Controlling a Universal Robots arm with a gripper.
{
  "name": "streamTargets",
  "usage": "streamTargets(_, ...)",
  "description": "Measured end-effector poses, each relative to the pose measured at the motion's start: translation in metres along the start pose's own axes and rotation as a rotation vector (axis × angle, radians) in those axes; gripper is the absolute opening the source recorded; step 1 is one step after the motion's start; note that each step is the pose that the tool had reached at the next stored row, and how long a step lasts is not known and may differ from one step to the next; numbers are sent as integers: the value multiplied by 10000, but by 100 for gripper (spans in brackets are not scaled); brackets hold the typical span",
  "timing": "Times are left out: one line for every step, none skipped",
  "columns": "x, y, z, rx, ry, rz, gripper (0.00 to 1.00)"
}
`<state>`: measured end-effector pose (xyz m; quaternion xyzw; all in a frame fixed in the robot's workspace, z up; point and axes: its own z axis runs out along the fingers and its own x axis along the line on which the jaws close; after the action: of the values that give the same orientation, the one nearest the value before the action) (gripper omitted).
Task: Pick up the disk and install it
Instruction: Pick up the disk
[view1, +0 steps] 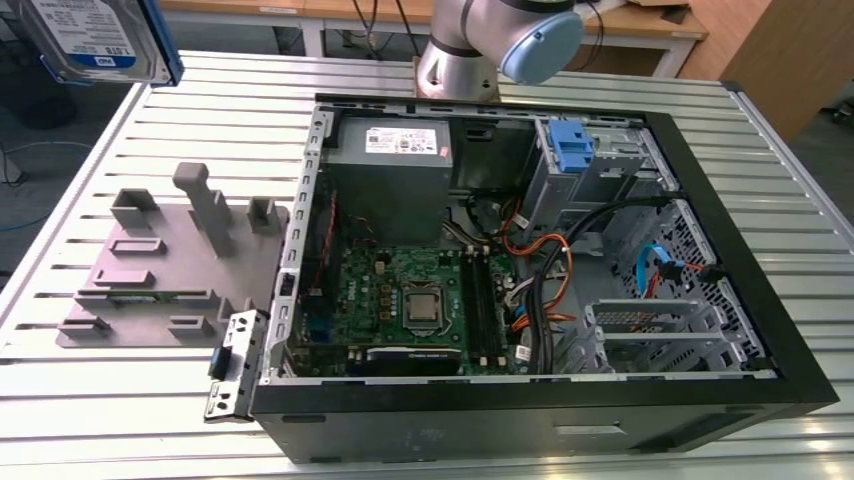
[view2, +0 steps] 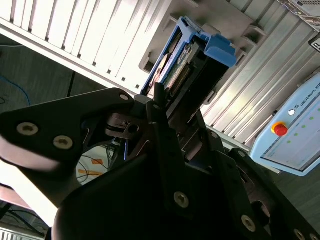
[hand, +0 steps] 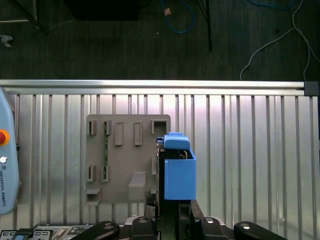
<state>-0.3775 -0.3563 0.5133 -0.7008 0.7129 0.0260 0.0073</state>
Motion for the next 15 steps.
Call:
streamTargets(0, 0, 0, 0, 0, 0, 35)
streamTargets(0, 0, 0, 0, 0, 0, 35)
streamTargets(0, 0, 0, 0, 0, 0, 35)
streamTargets(0, 0, 0, 0, 0, 0, 35)
streamTargets(0, -3, 0, 1, -1, 0, 35)
streamTargets(0, -9, -1, -1, 0, -1, 35)
streamTargets(0, -15, -1, -1, 0, -1, 35)
streamTargets(0, -22, -1, -1, 0, 0, 35)
streamTargets(0, -31, -1, 0, 0, 0, 35)
streamTargets(-1, -41, -2, -1, 0, 0, 35)
streamTargets(-1, -52, -2, 0, 0, 0, 35)
streamTargets(-1, -65, -2, 0, 0, 0, 35)
streamTargets(-1, -75, -2, 0, 0, 0, 35)
streamTargets(-1, -86, -2, 1, 0, 0, 35)
streamTargets(-2, -97, -3, 0, 0, 0, 35)
